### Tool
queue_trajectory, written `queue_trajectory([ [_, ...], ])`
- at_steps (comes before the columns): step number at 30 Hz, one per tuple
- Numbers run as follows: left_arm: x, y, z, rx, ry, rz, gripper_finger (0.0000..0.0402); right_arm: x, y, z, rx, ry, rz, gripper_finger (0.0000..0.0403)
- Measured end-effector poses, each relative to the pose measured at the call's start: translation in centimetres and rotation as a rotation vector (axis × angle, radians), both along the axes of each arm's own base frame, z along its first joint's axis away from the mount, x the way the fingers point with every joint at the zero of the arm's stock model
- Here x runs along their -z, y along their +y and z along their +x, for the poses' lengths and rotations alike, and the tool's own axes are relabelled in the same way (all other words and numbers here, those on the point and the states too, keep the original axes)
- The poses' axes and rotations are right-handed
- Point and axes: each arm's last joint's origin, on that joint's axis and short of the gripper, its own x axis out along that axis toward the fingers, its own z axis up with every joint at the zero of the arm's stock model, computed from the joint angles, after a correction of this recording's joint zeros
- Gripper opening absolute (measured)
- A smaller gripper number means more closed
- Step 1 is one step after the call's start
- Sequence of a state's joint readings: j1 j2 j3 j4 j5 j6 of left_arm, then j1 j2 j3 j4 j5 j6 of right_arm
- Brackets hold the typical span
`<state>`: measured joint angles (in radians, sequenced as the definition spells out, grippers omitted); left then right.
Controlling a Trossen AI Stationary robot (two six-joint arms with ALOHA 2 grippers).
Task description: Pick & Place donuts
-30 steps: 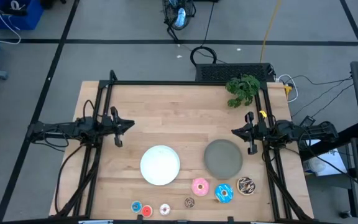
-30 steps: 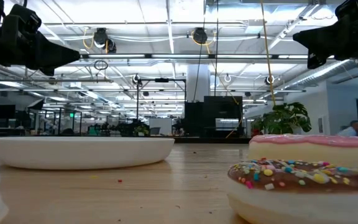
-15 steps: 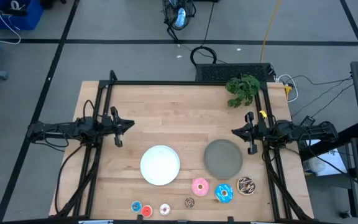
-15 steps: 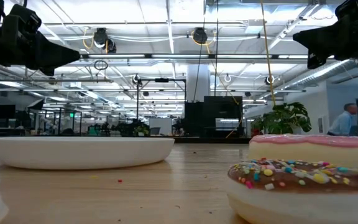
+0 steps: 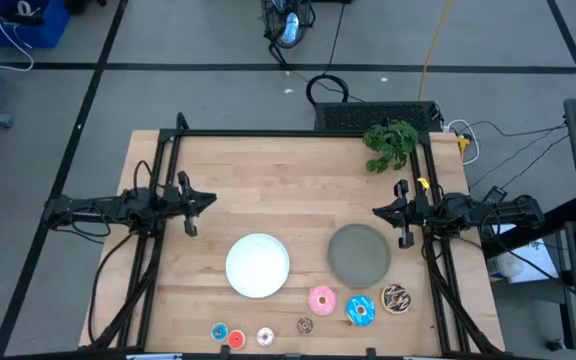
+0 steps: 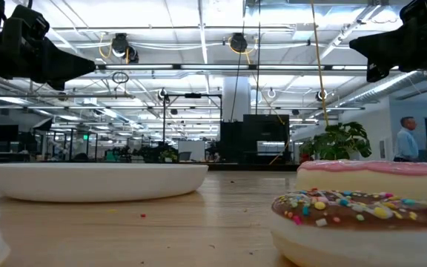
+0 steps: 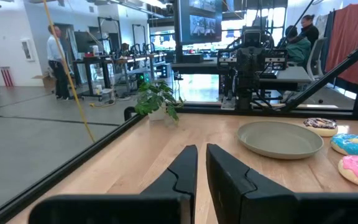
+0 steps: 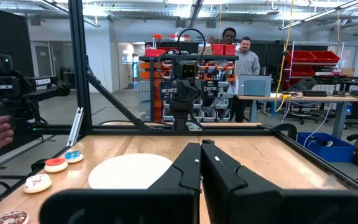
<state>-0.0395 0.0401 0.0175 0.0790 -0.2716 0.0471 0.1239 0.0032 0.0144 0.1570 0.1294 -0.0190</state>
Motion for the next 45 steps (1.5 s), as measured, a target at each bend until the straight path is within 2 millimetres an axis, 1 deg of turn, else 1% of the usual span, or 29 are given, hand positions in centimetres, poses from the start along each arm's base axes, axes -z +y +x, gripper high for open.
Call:
queue_trajectory([
  [10,0.0,0.0,0.0,0.0,0.0,0.0,0.0042,0.0,0.0,0.0,0.0,0.0,0.0,0.0],
  [16,0.0,0.0,0.0,0.0,0.0,0.0,0.0042,0.0,0.0,0.0,-0.009,-0.001,0.059,0.0],
  [23,0.0,0.0,0.0,0.0,0.0,0.0,0.0042,0.0,0.0,0.0,-0.009,0.004,0.062,0.0],
  [29,0.0,0.0,0.0,-0.005,-0.003,-0.008,0.0042,0.5,0.0,0.1,-0.013,0.055,0.083,0.0],
  [34,-0.2,0.2,-0.1,-0.073,-0.044,-0.07,0.0042,0.8,0.0,0.1,-0.016,0.085,0.112,0.0],
  [39,-0.2,0.5,-0.2,-0.164,-0.032,-0.049,0.0042,-0.4,0.1,0.0,-0.034,-0.025,0.061,0.0],
  [41,-0.2,0.5,-0.2,-0.186,-0.027,-0.033,0.0042,-0.2,0.3,0.2,-0.07,0.028,0.035,0.0],
  [42,-0.2,0.5,-0.2,-0.195,-0.029,-0.026,0.0042,-0.9,0.4,0.3,-0.078,0.057,0.025,0.0],
  [45,-0.3,0.6,-0.2,-0.209,-0.032,-0.011,0.0042,-5.0,0.6,0.2,-0.058,0.075,0.016,0.0],
])
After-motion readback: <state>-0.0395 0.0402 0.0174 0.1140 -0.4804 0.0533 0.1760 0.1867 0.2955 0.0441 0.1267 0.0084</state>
